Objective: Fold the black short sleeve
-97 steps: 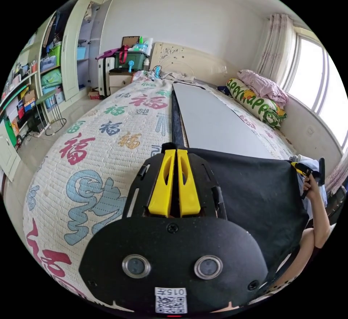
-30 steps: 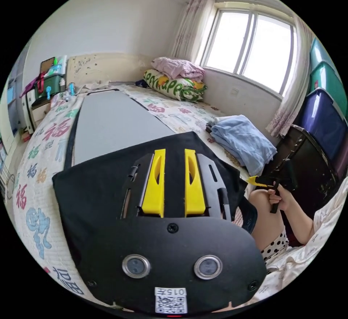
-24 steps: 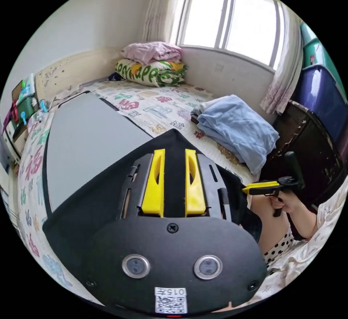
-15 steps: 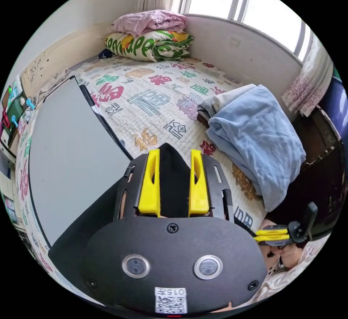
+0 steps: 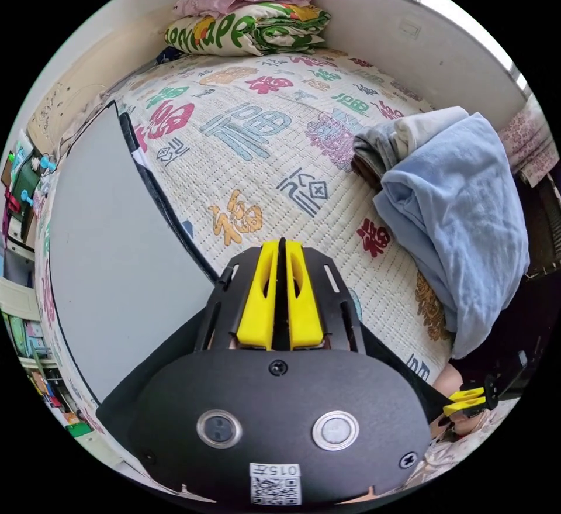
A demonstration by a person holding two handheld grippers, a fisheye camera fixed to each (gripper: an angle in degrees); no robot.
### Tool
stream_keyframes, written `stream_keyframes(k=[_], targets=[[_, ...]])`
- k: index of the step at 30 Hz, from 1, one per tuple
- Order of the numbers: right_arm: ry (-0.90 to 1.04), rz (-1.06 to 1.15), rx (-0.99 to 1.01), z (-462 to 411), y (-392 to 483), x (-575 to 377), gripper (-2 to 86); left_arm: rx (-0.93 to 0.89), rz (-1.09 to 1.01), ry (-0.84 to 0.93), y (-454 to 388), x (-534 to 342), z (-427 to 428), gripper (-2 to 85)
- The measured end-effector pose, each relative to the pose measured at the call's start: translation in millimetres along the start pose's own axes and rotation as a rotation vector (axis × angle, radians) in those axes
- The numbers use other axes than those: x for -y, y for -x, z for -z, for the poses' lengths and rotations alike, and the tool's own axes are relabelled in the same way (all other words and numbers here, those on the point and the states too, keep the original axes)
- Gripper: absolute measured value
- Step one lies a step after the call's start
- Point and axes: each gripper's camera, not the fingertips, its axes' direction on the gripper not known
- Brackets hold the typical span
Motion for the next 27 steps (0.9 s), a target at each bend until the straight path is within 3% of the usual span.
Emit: stream_keyframes(k=[4,9,13,20,24,27], targets=[[-0.070,0.004,-0.035,24.6,-21.4,-11.1,0.6,-0.057,0.023,-0.108,3.4,-8.9,38.0,0.7],[-0.271,0.088,-0.148,94.3,-30.2,-16.7,0.7,-0.265,0.025,-0.376,2.3,-35.2,124.4,0.7],[-0.355,0.280,-0.096,136.3,-0.6,-32.3,0.7,-0.380,-0.017,-0.517,11.8,-78.1,183.1,0.7],[-0.023,0.514,0.184,36.7,40.1,-93.4,0.7,-0.377,0.043,-0.610,130.6,-273.0,231.3,0.7],[0.195,0.569,0.260,-68.2,35.4,-136.4,0.8,-0.251,0.210,-0.563,224.2,-435.6,191.0,0.9],[0.441,0.591,0.197,-169.6,25.0,-179.5,0.8,-0.092,0.416,-0.474,266.1,-541.0,131.7,2.2]])
